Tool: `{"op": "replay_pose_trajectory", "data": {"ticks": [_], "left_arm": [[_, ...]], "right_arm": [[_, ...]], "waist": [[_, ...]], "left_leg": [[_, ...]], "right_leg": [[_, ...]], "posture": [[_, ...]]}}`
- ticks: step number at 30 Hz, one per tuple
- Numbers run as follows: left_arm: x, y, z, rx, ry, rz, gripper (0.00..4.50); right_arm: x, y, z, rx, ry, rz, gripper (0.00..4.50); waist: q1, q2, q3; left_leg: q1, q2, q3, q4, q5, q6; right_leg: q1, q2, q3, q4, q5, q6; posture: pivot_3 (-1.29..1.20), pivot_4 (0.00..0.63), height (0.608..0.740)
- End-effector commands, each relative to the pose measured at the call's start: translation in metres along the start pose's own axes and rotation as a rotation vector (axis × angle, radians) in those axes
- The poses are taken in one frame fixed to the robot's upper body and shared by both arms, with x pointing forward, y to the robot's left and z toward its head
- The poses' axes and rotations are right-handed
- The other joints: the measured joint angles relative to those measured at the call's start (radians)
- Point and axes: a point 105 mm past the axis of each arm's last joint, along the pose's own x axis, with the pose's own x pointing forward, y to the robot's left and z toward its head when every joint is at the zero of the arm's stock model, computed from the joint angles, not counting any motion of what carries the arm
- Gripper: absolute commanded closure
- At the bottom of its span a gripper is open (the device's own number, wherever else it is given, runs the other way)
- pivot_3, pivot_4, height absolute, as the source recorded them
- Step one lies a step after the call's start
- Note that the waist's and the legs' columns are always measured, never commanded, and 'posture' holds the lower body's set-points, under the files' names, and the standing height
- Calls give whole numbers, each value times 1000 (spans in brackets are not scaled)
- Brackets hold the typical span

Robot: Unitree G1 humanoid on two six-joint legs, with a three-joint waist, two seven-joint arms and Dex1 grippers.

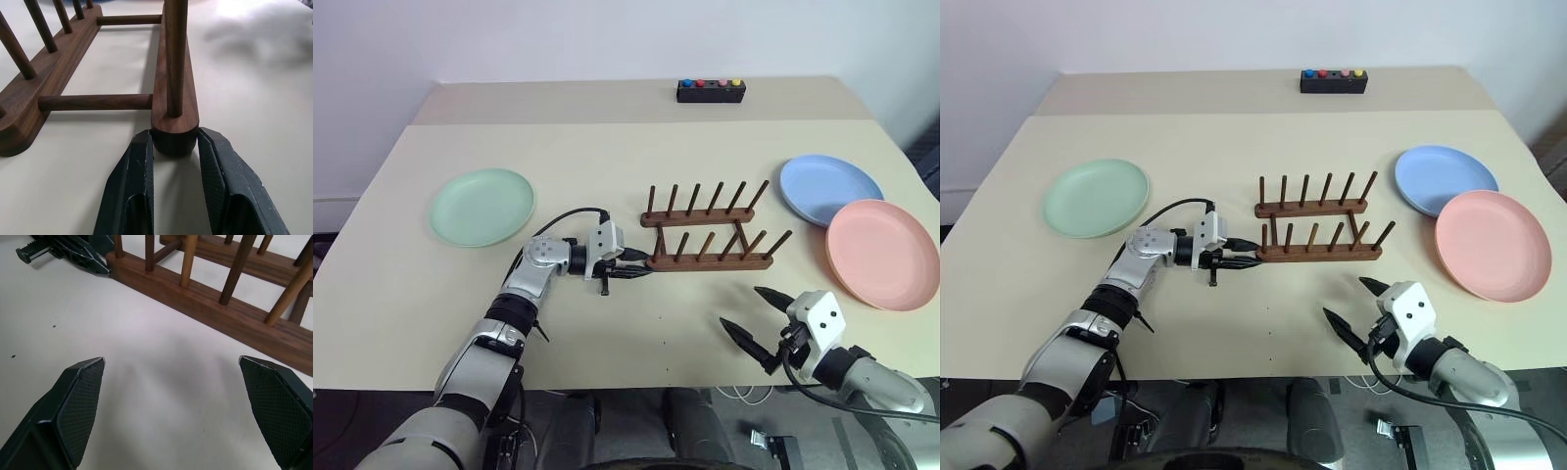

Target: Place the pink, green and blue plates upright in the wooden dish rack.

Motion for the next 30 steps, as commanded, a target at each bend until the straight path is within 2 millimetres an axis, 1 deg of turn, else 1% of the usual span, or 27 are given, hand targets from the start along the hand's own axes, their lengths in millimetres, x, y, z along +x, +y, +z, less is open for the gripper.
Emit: {"op": "replay_pose_trajectory", "data": {"ticks": [1, 3, 5, 7, 9, 10, 11, 12, 13, 14, 15, 17, 18, 19, 20, 22, 23, 24, 27, 29, 30], "left_arm": [[-5, 3, 3, 8, -18, 23, 3832], [-4, 1, 3, -17, -29, 9, 3832], [-4, 1, 4, -36, -38, 5, 2788], [-5, 2, 4, -42, -34, 6, 1910], [-7, 6, 4, -22, -24, 32, 936], [-9, 8, 4, 1, -12, 53, 366], [-13, 11, 4, 0, -9, 77, 77], [-17, 14, 5, -1, -14, 99, 77], [-21, 15, 5, -12, -16, 120, 10], [-26, 16, 4, -21, -15, 141, 225], [-28, 16, 4, -26, -13, 154, 618], [-35, 12, 4, -31, -20, 171, 1480], [-38, 6, 4, -30, -26, 165, 2006], [-40, -3, 3, -35, -28, 150, 2496], [-39, -11, 3, -40, -31, 131, 2988], [-33, -28, 5, -49, -36, 90, 4072], [-28, -36, 6, -48, -36, 70, 4470], [-23, -43, 7, -41, -26, 56, 4470], [-9, -52, 11, -49, -19, 62, 4470], [-1, -54, 12, -44, -15, 79, 4470], [2, -52, 12, -34, -6, 100, 4470]], "right_arm": [[0, 1, 13, -42, -42, 5, 0], [1, 0, 13, -43, -42, 6, 0], [1, 0, 13, -44, -42, 6, 0], [1, -1, 13, -44, -43, 5, 0], [1, -2, 13, -47, -41, -1, 0], [1, -6, 12, -51, -40, -17, 0], [0, -11, 12, -53, -38, -36, 0], [-1, -14, 11, -50, -32, -48, 0], [-3, -19, 9, -46, -20, -64, 255], [-4, -23, 7, -47, -10, -81, 549], [-6, -25, 5, -49, -3, -93, 830], [-8, -29, 3, -53, 11, -107, 1821], [-9, -35, 0, -65, 24, -131, 2425], [-10, -40, -2, -74, 40, -156, 2832], [-10, -45, -4, -85, 54, -175, 3359], [-9, -56, -9, -110, 91, -227, 4459], [-8, -62, -12, -117, 107, -252, 4500], [-7, -65, -13, -122, 115, -262, 4500], [0, -68, -14, -132, 120, -255, 4500], [5, -70, -15, -145, 132, -248, 4500], [8, -71, -16, -151, 139, -248, 4500]], "waist": [[0, 0, 0], [0, 0, 0], [0, 0, 0], [0, 0, 0], [0, 0, 0], [0, 0, 0], [0, 0, 0], [-1, 0, 0], [-1, 0, 0], [-2, 0, 0], [-2, 0, 0], [-2, 0, 0], [-1, 0, 0], [-3, 0, 0], [-3, 1, 0], [-1, 1, 0], [0, 1, 0], [3, 1, -1], [4, 1, -1], [1, 1, 0], [1, 1, -1]], "left_leg": [[0, 0, 0, 0, 0, 0], [0, 0, 0, 0, 0, 0], [0, 0, 0, 0, 0, 0], [0, 0, 0, 0, 0, 0], [0, 0, 0, 0, 0, 0], [0, 0, 0, 0, 0, 0], [0, 0, 0, 0, 0, 0], [0, 0, 0, 0, 0, 0], [0, 0, 0, 0, 0, 0], [0, 0, 0, 0, 0, 0], [0, 0, 0, 0, 0, 0], [0, 0, 0, -1, 0, 0], [0, 0, 0, -1, 0, 0], [0, 0, 0, -1, 0, 0], [0, 0, 0, -1, 0, 0], [0, 0, 0, -1, 0, 0], [0, 0, 0, 0, 0, 0], [0, 0, 0, 0, 0, 0], [0, 0, 0, 0, 0, 0], [0, 0, 0, 0, 0, 0], [1, 0, 0, 0, 0, 0]], "right_leg": [[0, 0, 0, 0, 0, 0], [0, 0, 0, 0, 0, 0], [0, 0, 0, 0, 0, 0], [0, 0, 0, 0, 0, 0], [0, 0, 0, 0, 0, 0], [0, 0, 0, 0, 0, 0], [0, 0, 0, 0, 0, 0], [0, 0, 0, 0, 0, 0], [0, 0, 0, 0, 0, 0], [0, 0, 0, 0, 0, 0], [0, 0, 0, 0, 0, 0], [0, 0, 0, 0, 0, 0], [0, 0, 0, 0, 0, 0], [0, 0, 0, 0, 0, 0], [0, 0, 0, 0, 0, 0], [0, 0, 0, 0, 0, 0], [0, 0, 0, 1, 0, 0], [0, 0, 0, 1, 0, -1], [1, 0, 0, 1, -1, -2], [1, 0, 0, 0, 0, -1], [1, 0, 0, 0, 0, -1]], "posture": [[0, 150, 740], [0, 150, 740], [0, 150, 740], [0, 150, 740], [0, 150, 740], [0, 150, 740], [0, 150, 740], [0, 150, 740], [0, 150, 740], [0, 150, 740], [0, 150, 740], [0, 150, 740], [0, 150, 740], [0, 150, 740], [0, 150, 740], [0, 150, 740], [0, 150, 740], [0, 150, 740], [0, 150, 740], [0, 150, 740], [0, 150, 740]]}}
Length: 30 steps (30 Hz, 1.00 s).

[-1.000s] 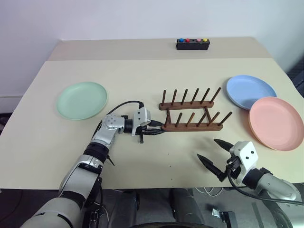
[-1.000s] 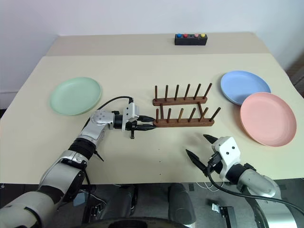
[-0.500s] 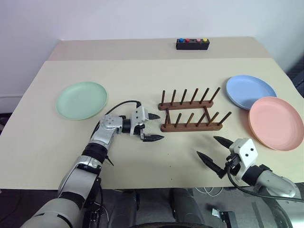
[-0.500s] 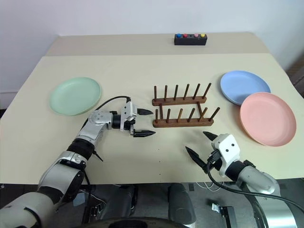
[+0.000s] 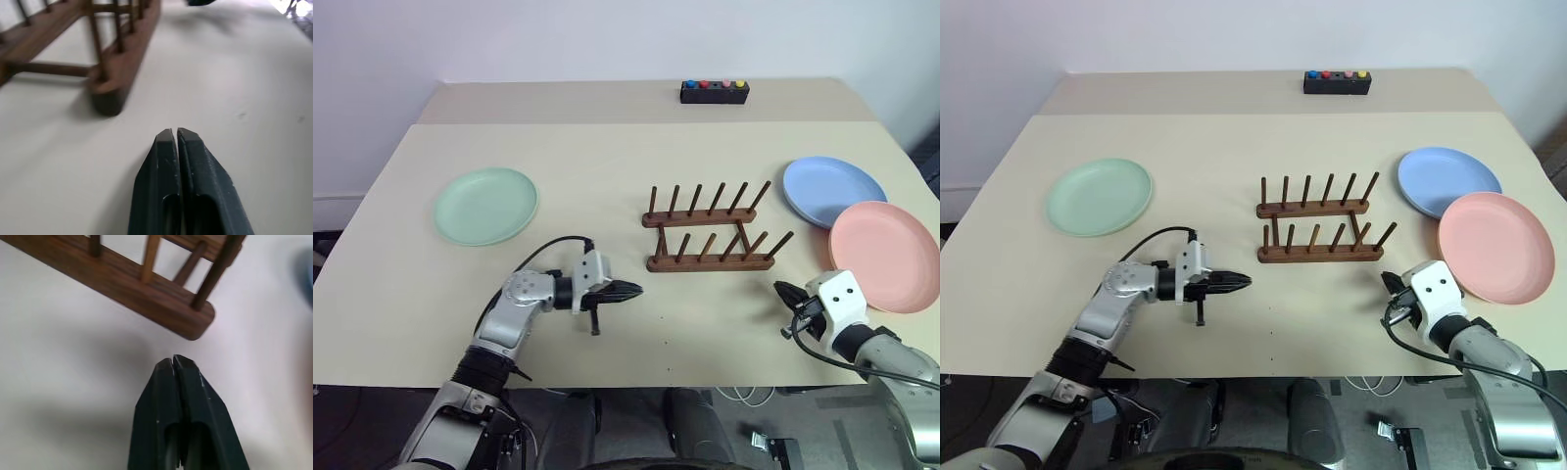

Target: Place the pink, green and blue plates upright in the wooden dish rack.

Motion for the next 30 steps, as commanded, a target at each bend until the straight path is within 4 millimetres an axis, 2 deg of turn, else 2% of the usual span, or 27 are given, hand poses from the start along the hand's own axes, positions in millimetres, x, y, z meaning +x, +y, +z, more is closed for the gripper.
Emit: {"op": "replay_pose_trajectory", "data": {"ticks": [1, 7, 20, 25, 30], "left_arm": [[11, 4, 7, 50, 8, 58, 4470], [22, 18, 11, 60, -1, 132, 4470], [25, 71, 6, 147, 52, 369, 4470], [24, 76, 10, 157, 30, 381, 4470], [21, 78, 6, 153, 38, 401, 4470]], "right_arm": [[8, -3, 1, -41, 10, -2, 4500], [30, -9, 3, -58, 14, -17, 4500], [80, -25, 27, -122, -73, -83, 4500], [85, -25, 31, -125, -94, -80, 4500], [72, -27, 31, -124, -106, -92, 4500]], "waist": [[-1, 0, 0], [-3, 0, 0], [-4, 0, 0], [-4, 0, 0], [-4, 0, 0]], "left_leg": [[0, 0, 0, 0, 0, 0], [1, 0, 0, 0, 0, 0], [4, 0, 0, -1, 0, 0], [4, 0, 0, -1, 0, 0], [4, 0, 0, -1, 0, 0]], "right_leg": [[0, 0, 0, 0, 0, 1], [0, 0, 0, 0, 0, 1], [3, 0, 0, 0, 1, 1], [3, 0, 0, 0, 1, 1], [3, 0, 0, 0, 1, 1]], "posture": [[0, 150, 740], [0, 150, 740], [0, 150, 740], [0, 150, 740], [0, 150, 740]]}}
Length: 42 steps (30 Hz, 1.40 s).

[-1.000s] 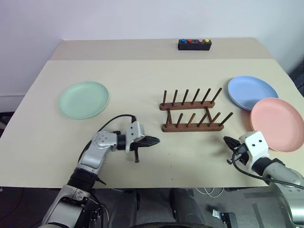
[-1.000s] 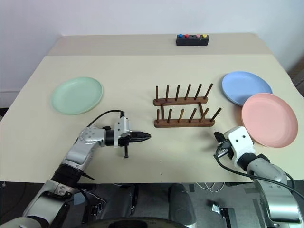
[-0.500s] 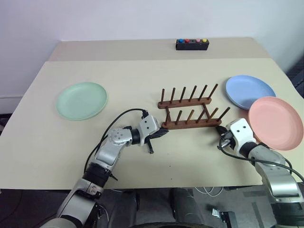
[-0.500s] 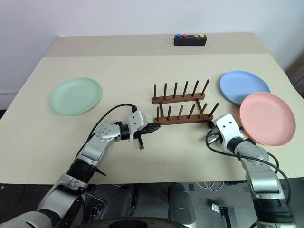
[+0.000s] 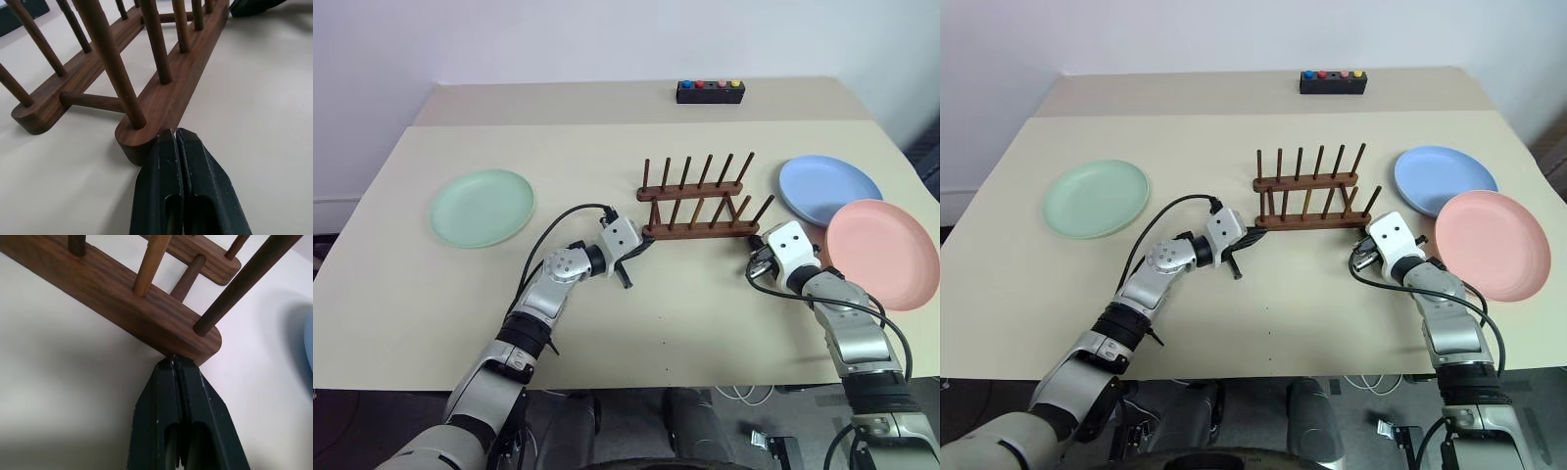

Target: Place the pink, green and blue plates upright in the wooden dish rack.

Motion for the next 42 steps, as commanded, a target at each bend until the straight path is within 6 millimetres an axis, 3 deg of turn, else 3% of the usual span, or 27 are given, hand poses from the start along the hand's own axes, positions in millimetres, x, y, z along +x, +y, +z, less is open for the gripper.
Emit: {"op": "replay_pose_trajectory", "data": {"ticks": [1, 8, 18, 26, 30, 35, 42], "left_arm": [[-5, 9, -2, 5, 1, 42, 4470], [-5, 10, -2, 2, -1, 45, 4470], [-4, 12, -3, 9, -4, 50, 4470], [-10, 14, -4, 3, -5, 67, 4470], [-13, 10, -2, 1, -18, 37, 4500], [-26, -14, 22, -71, -138, -139, 4500], [-44, -56, 41, -117, -197, -394, 4500]], "right_arm": [[-13, -7, 8, -6, -40, -26, 4500], [-41, -5, 6, -15, -33, -39, 4500], [-66, -1, 20, -47, -57, -10, 4500], [-105, -29, 26, -33, -20, -26, 4500], [-122, -41, 24, 15, 18, -23, 3213], [-126, -51, 5, 15, 136, -100, 755], [-120, -53, -20, 37, 228, -182, 755]], "waist": [[0, 0, 0], [0, 0, 0], [1, 0, 0], [3, 0, 0], [1, 0, 0], [2, 0, 0], [4, 0, 0]], "left_leg": [[0, 0, 0, 0, 0, 0], [0, 0, 0, 0, 0, 0], [0, 0, 0, 0, 0, 0], [0, 0, 0, 0, 0, 0], [0, 0, 0, 0, 0, 0], [-1, 0, 0, -1, 0, 0], [-1, 0, 0, 0, 0, 0]], "right_leg": [[0, 0, 0, 0, 0, 0], [0, 0, 0, 0, 0, 0], [0, 0, 0, 0, 0, 0], [0, 0, 0, 0, 0, 0], [0, 0, 0, 0, -1, 0], [0, 0, 0, -1, -1, 0], [0, 0, 0, -1, -2, -3]], "posture": [[0, 150, 740], [0, 150, 740], [0, 150, 740], [0, 150, 740], [0, 150, 740], [0, 150, 740], [0, 150, 740]]}}
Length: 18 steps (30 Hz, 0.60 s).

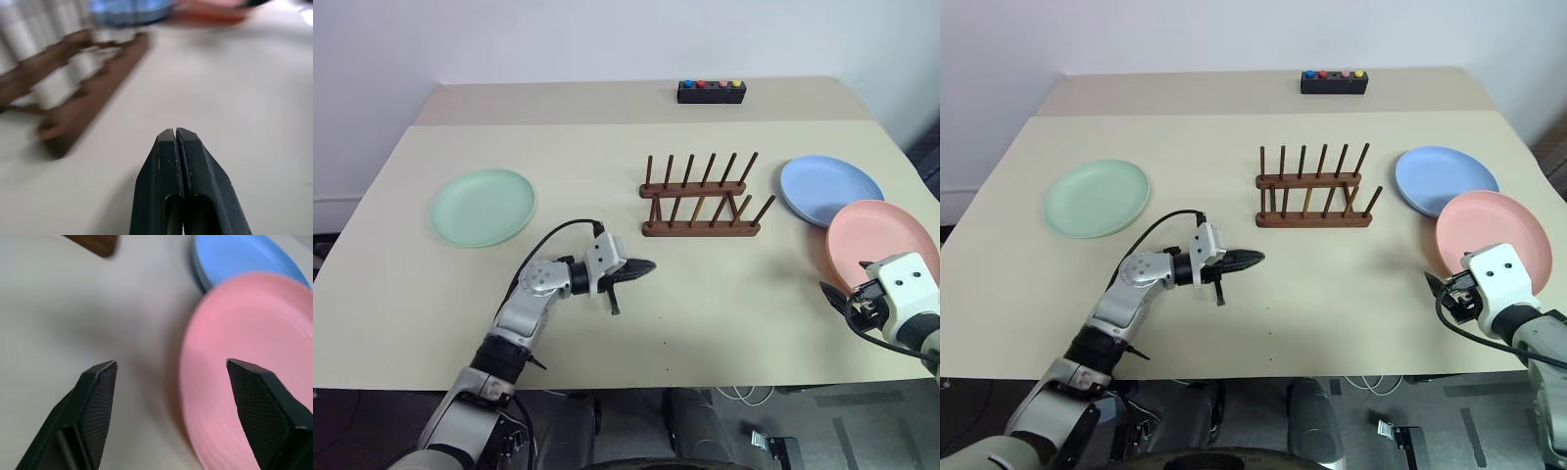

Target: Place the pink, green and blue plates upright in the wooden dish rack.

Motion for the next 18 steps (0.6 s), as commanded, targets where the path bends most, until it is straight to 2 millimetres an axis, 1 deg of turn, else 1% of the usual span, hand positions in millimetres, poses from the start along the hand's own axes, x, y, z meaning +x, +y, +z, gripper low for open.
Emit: {"op": "replay_pose_trajectory", "data": {"ticks": [1, 4, 6, 7, 8, 12, 13, 16, 18], "left_arm": [[5, -17, 19, -3, -69, -94, 4500], [7, -26, 25, -16, -90, -137, 4500], [7, -28, 26, -19, -89, -145, 4500], [8, -28, 26, -21, -87, -146, 4500], [8, -28, 25, -23, -85, -147, 4500], [10, -28, 23, -24, -77, -149, 4500], [10, -28, 23, -25, -75, -149, 4500], [12, -27, 22, -26, -74, -150, 4500], [12, -27, 21, -27, -75, -151, 4500]], "right_arm": [[1, -1, 0, -8, 5, -29, 755], [3, -2, -5, -8, 29, -42, 755], [4, -3, -7, -2, 34, -49, 1283], [4, -2, -8, 3, 38, -50, 1610], [4, -2, -9, 5, 41, -51, 2036], [4, 0, -13, 8, 53, -58, 4261], [4, 1, -14, 9, 54, -59, 4478], [2, 4, -18, -14, 63, -62, 4478], [0, 5, -14, -36, 48, -62, 4478]], "waist": [[0, 0, 0], [0, 0, 0], [-1, 0, 0], [-1, 0, 0], [-1, 0, 0], [-1, 0, 0], [-1, 0, 0], [1, 0, 0], [0, 0, 0]], "left_leg": [[0, 0, 0, 0, 0, 0], [0, 0, 0, 0, 0, 0], [0, 0, 0, 0, 0, 0], [0, 0, 0, 0, 0, 0], [0, 0, 0, 0, 0, 0], [0, 0, 0, 0, 0, 0], [0, 0, 0, 0, 0, 0], [0, 0, 0, 0, 0, 0], [0, 0, 0, 0, 0, 0]], "right_leg": [[0, 0, 0, 0, 0, 0], [0, 0, 0, 0, 0, 0], [0, 0, 0, 0, 0, 0], [0, 0, 0, 0, 0, 0], [0, 0, 0, 0, 0, 0], [0, 0, 0, 0, 0, 0], [0, 0, 0, 0, 0, 0], [0, 0, 0, 0, 0, 0], [0, 0, 0, -1, 0, 0]], "posture": [[0, 150, 740], [0, 150, 740], [0, 150, 740], [0, 150, 740], [0, 150, 740], [0, 150, 740], [0, 150, 740], [0, 150, 740], [0, 150, 740]]}}
